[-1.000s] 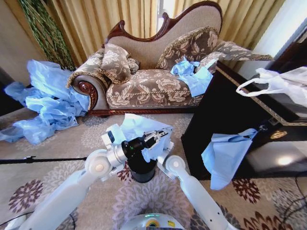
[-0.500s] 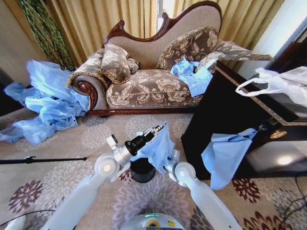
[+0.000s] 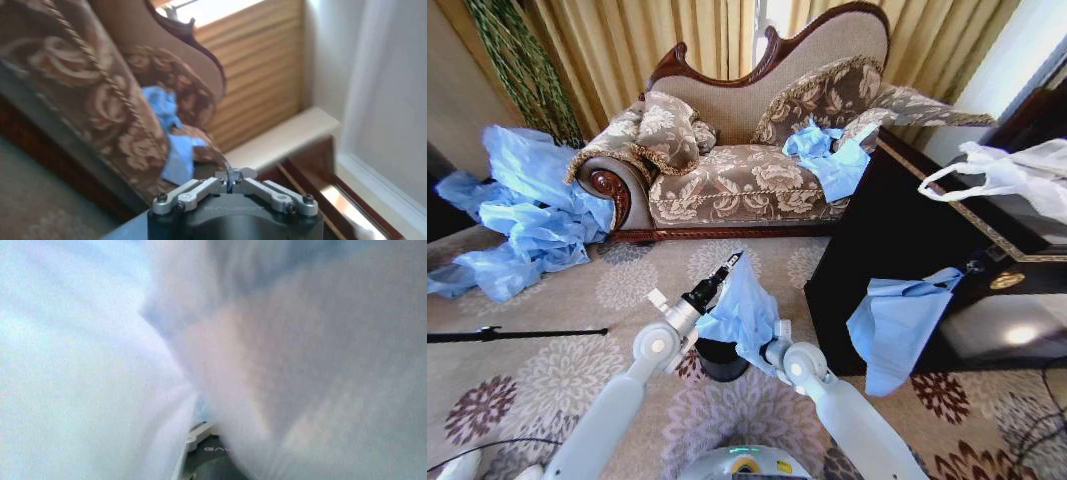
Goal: Place a garbage bag over the trash bin.
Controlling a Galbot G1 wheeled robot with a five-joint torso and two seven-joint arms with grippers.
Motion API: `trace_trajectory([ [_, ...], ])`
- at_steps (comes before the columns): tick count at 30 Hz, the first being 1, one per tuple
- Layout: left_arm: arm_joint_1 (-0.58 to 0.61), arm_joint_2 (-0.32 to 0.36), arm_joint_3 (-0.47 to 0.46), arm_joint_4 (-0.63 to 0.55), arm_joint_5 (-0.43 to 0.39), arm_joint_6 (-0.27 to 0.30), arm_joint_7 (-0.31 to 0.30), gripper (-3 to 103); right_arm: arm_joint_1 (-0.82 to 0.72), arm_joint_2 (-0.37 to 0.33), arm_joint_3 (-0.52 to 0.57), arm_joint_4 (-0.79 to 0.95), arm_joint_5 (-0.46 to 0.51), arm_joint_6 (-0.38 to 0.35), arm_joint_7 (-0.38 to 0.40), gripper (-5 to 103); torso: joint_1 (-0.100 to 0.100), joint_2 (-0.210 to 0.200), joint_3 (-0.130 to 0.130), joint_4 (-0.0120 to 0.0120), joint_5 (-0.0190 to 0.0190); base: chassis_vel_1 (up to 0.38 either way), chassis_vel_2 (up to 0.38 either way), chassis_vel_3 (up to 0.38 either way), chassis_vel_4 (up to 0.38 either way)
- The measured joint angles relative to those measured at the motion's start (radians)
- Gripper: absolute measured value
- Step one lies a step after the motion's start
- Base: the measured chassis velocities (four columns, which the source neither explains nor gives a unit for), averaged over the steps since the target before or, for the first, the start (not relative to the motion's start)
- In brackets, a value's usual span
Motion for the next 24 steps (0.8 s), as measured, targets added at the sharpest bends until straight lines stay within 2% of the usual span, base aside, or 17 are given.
trace_trajectory([
  [2,0.001,-0.017,-0.009,0.003,-0.009,-0.022,-0.058,0,0.015,-0.001,-0.013,0.007,0.020,-0.009,0.025,0,0.000,0.000,0.000,-0.0002,0.0001,0.000,0.000,0.000,0.000],
  [4,0.001,-0.020,-0.012,0.003,-0.010,-0.028,-0.070,0,0.018,-0.001,-0.017,0.008,0.023,-0.009,0.029,0,0.000,0.000,0.000,-0.0001,0.0001,0.000,0.000,0.000,0.000],
  [5,0.003,-0.032,-0.024,0.008,-0.010,-0.048,-0.113,0,0.032,0.000,-0.029,0.007,0.031,-0.009,0.041,0,0.000,0.000,0.000,0.0000,0.0000,0.000,0.000,0.000,0.000],
  [7,0.007,-0.045,-0.053,0.020,-0.009,-0.070,-0.162,0,0.057,0.004,-0.050,-0.001,0.036,-0.010,0.049,0,0.000,0.000,0.000,0.0000,0.0000,0.000,0.000,0.000,0.000],
  [8,0.007,-0.045,-0.053,0.020,-0.009,-0.070,-0.162,0,0.057,0.004,-0.050,-0.001,0.036,-0.010,0.049,0,0.000,0.000,0.000,0.0000,0.0000,0.000,0.000,0.000,0.000],
  [10,0.015,-0.051,-0.086,0.033,0.001,-0.091,-0.201,0,0.088,0.012,-0.077,-0.013,0.044,-0.009,0.059,0,0.000,0.000,0.000,-0.0001,0.0000,0.000,0.000,0.000,0.000],
  [16,0.059,-0.053,-0.137,0.038,0.017,-0.097,-0.218,0,0.134,0.034,-0.111,-0.048,0.048,-0.007,0.064,0,0.000,0.000,0.000,0.0000,0.0000,0.000,0.000,0.000,0.000],
  [18,0.115,-0.067,-0.160,0.039,0.040,-0.099,-0.224,0,0.167,0.054,-0.140,-0.087,0.052,-0.001,0.069,0,0.000,0.000,0.000,0.0004,-0.0001,0.000,0.000,0.000,0.000],
  [24,0.147,-0.085,-0.166,0.046,0.075,-0.107,-0.242,0,0.203,0.093,-0.174,-0.161,0.054,0.015,0.071,0,0.000,0.000,0.000,0.0001,0.0000,0.000,0.000,0.000,0.000],
])
